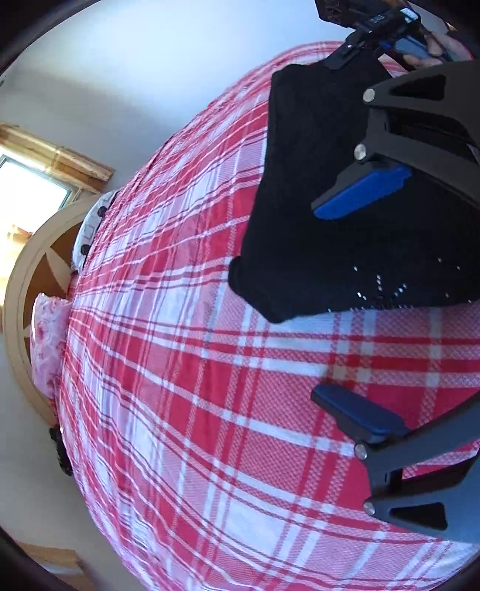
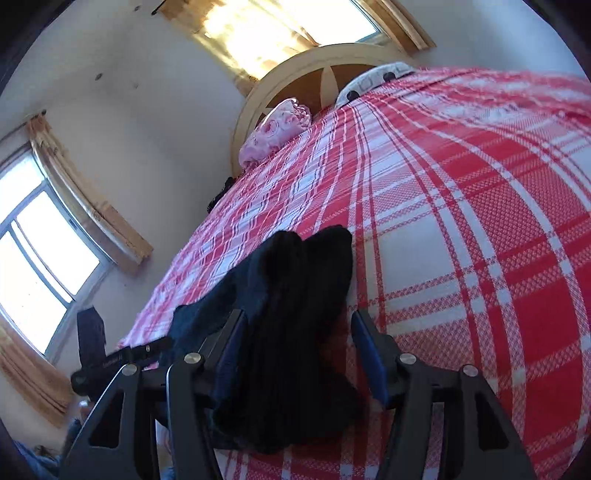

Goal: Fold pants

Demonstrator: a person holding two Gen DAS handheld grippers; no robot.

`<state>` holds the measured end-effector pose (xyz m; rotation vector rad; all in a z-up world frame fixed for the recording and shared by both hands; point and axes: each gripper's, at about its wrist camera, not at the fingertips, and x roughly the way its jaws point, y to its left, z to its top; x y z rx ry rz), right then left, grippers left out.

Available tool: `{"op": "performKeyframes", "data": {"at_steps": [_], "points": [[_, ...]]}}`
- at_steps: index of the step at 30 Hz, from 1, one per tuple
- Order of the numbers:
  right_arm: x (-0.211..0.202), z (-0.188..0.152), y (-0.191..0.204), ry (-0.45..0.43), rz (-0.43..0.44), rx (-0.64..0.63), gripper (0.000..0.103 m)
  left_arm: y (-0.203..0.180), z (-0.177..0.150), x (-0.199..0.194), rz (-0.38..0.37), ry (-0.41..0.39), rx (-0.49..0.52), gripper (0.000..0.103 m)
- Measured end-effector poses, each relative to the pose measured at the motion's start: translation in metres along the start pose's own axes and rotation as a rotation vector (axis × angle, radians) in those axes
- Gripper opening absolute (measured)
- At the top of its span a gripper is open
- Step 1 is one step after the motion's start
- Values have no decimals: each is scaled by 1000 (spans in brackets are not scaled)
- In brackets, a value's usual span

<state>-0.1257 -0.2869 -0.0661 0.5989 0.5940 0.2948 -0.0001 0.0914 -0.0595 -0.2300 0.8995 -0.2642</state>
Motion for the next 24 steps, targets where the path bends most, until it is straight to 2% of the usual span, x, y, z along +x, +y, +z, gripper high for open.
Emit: {"op": "performKeyframes", "data": {"at_steps": [3,7,8,9,11,13,16,17,21,24], "points": [[0,-15,10,43,40,-25,60,-8,-2,5,7,0,29,96],[-1,-28,25,87,15,-116,60,-10,-3,7,22,-2,49,96],[-1,-27,25,95,12,-110,55,-10,-3,7,17,0,43,91],[0,-25,23,104,16,-90,45,-11,-4,5,-3,6,39,76],[2,-22,12,132,73,9,43,-17,-6,2,-81,31,35,54],[3,-21,8,143,88,44,41,-19,-8,0,-75,31,39,50],[2,-23,16,149,53,17,41,-13,-6,-1,-106,40,-20,30],[2,-23,19,150,39,12,41,-12,-4,-2,-121,42,-39,19],[2,-18,33,137,0,-33,40,-15,-2,-11,-106,20,-26,16],[-4,-12,43,116,15,-48,40,-20,1,-19,-90,-7,0,16]]}}
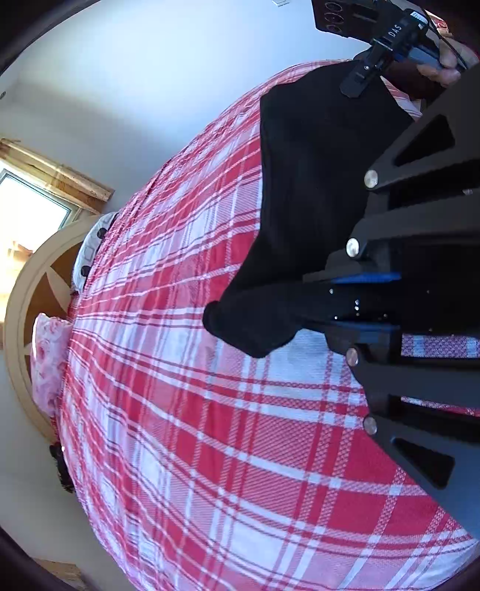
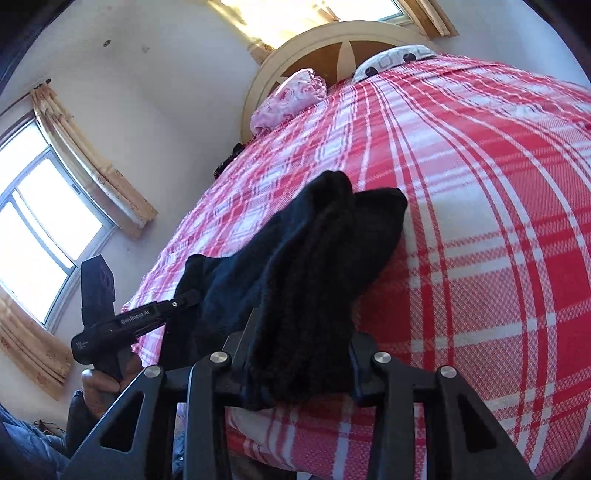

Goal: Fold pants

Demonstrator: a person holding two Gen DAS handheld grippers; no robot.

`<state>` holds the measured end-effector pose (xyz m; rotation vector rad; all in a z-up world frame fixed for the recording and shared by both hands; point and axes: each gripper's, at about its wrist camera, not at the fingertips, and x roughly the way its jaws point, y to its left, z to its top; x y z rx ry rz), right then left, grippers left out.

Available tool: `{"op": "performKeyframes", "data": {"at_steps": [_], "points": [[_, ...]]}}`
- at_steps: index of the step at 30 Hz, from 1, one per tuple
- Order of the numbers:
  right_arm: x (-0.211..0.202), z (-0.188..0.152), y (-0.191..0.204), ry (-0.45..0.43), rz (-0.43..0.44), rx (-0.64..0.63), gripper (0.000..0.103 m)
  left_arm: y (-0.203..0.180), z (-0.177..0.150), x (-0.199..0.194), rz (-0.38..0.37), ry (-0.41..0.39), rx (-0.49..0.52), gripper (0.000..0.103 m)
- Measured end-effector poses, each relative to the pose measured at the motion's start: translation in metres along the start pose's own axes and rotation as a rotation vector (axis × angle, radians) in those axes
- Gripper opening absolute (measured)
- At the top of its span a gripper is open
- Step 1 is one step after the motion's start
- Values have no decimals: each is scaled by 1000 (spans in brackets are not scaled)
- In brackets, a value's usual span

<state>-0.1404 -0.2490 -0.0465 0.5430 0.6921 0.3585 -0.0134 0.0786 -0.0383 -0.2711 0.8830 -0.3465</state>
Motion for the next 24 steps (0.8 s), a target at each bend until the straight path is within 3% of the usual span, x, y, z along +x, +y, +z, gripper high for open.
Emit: {"op": "performKeyframes", "data": {"at_steps": [3,14,24], "points": [[-3,7,10,-20,16,-14,40,-1,8,-13,-5,-36,14,16],[37,35,65,-5,108,-120,40,23,36,-50,211,-165,66,16],[85,48,123,12,170,-215,40,57,47,-67,316,-231,31,16]]}}
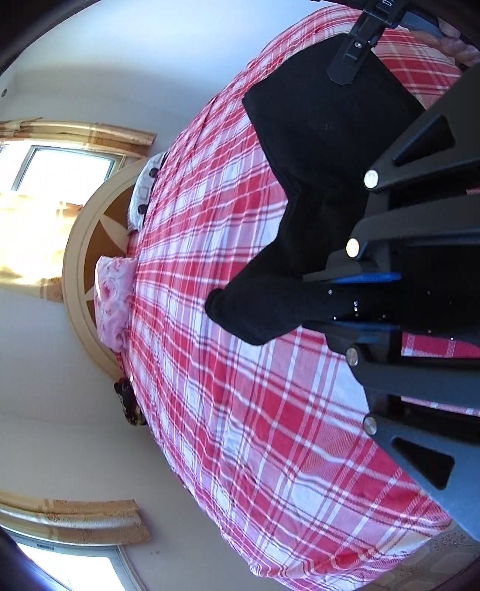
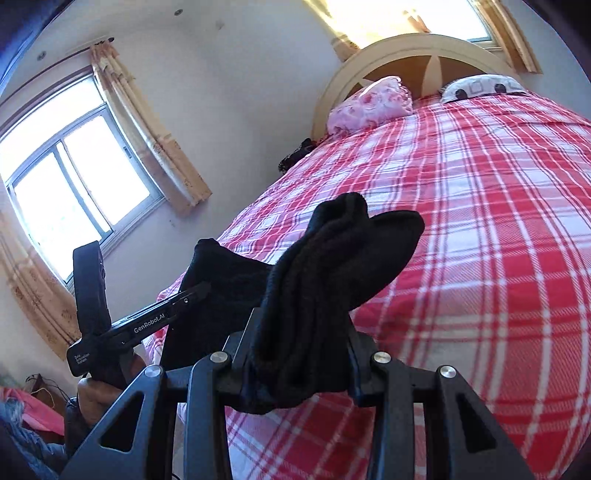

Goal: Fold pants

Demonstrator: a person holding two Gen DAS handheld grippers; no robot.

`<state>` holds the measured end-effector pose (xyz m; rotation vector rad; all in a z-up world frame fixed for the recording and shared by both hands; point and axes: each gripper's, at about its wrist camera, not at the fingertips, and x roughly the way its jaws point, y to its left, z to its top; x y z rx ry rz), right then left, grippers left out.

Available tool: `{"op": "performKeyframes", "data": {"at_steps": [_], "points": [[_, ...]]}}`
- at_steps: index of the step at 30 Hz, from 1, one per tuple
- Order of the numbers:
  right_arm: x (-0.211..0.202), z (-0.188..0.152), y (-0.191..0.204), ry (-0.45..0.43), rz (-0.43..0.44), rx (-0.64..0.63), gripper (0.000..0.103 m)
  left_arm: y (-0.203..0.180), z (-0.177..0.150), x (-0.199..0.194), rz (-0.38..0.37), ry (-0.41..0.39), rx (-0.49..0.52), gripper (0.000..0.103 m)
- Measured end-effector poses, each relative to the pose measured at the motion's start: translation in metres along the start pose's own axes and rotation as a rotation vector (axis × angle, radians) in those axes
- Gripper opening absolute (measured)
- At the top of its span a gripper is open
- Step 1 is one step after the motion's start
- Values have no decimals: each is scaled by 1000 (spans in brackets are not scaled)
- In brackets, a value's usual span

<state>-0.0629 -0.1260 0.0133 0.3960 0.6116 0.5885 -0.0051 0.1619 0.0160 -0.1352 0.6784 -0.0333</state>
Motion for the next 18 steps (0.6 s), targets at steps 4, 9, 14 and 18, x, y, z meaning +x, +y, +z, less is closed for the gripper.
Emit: {"op": "performKeyframes", "data": {"at_steps": [4,9,14,18], "points": [[17,7,15,9,20,-23,40,17,1,2,26,1,-35,16],[35,16,30,16,50,-41,40,32,3,-2,57,-14,-58,16],[50,21,46,25,75,-68,40,46,12,-3,84,-29,-80,16],[63,28,54,18,83,-84,39,53,21,1,108,-45,-94,16]]}}
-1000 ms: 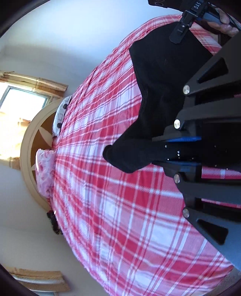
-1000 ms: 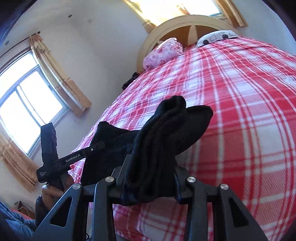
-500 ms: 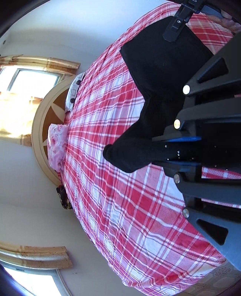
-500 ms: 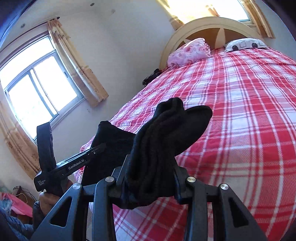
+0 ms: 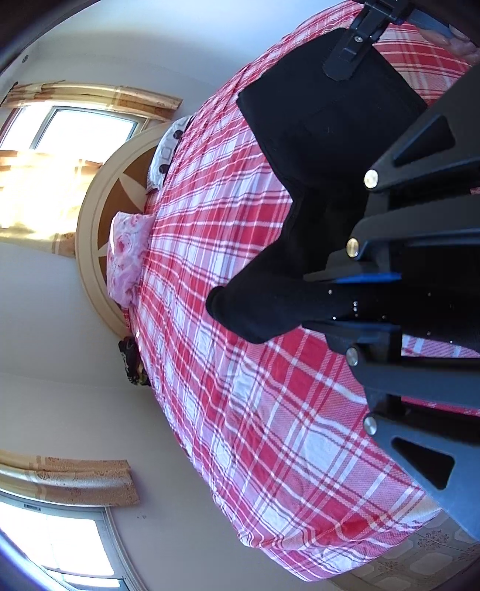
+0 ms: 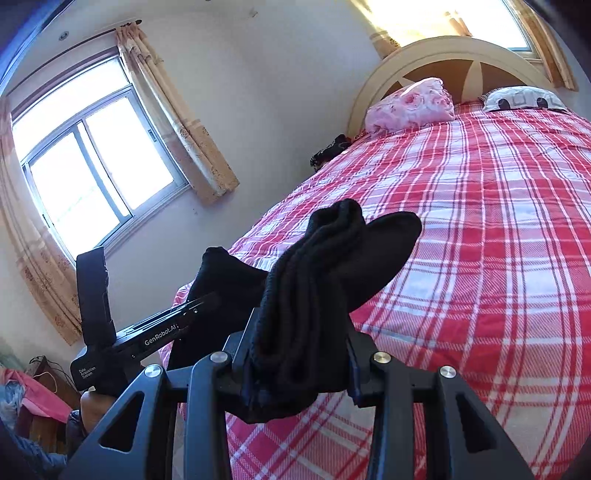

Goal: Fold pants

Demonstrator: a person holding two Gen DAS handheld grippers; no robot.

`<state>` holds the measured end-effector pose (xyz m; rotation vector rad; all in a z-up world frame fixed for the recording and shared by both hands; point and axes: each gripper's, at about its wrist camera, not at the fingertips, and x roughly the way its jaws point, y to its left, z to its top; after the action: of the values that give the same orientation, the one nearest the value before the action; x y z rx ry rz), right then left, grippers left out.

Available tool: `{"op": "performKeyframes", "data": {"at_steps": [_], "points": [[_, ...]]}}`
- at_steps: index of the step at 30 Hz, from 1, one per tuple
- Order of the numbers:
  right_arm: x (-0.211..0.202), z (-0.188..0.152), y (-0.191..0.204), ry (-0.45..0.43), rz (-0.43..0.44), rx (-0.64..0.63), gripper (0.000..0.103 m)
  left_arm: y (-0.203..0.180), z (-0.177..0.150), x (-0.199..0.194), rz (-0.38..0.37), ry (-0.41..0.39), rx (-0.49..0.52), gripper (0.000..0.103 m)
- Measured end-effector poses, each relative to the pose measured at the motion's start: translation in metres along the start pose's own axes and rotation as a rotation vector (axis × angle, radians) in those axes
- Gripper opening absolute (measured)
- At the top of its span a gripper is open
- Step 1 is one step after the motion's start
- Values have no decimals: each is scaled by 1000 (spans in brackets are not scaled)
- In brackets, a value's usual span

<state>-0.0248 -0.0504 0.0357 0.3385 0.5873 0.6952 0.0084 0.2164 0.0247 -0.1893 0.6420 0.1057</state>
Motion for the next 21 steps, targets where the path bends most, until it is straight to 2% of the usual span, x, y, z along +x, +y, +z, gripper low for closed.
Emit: {"op": "performKeyframes", "data": {"at_steps": [5,10,15,19,21], "points": [[18,17,-1,-19,-5,-16,39,-1,11,11,34,-18,1,16],[45,29,-20,-24,-40,-2,39,-8,14,31,93,-22,20,16],[69,29,-50,-1,-95,55,39,-11,4,56,131,24,34,16],[88,13,-76,47,-172,91,39,-4,-6,76,184,80,36,17],[96,3,-89,77,-219,107,39,0,-8,82,185,106,29,19]]}}
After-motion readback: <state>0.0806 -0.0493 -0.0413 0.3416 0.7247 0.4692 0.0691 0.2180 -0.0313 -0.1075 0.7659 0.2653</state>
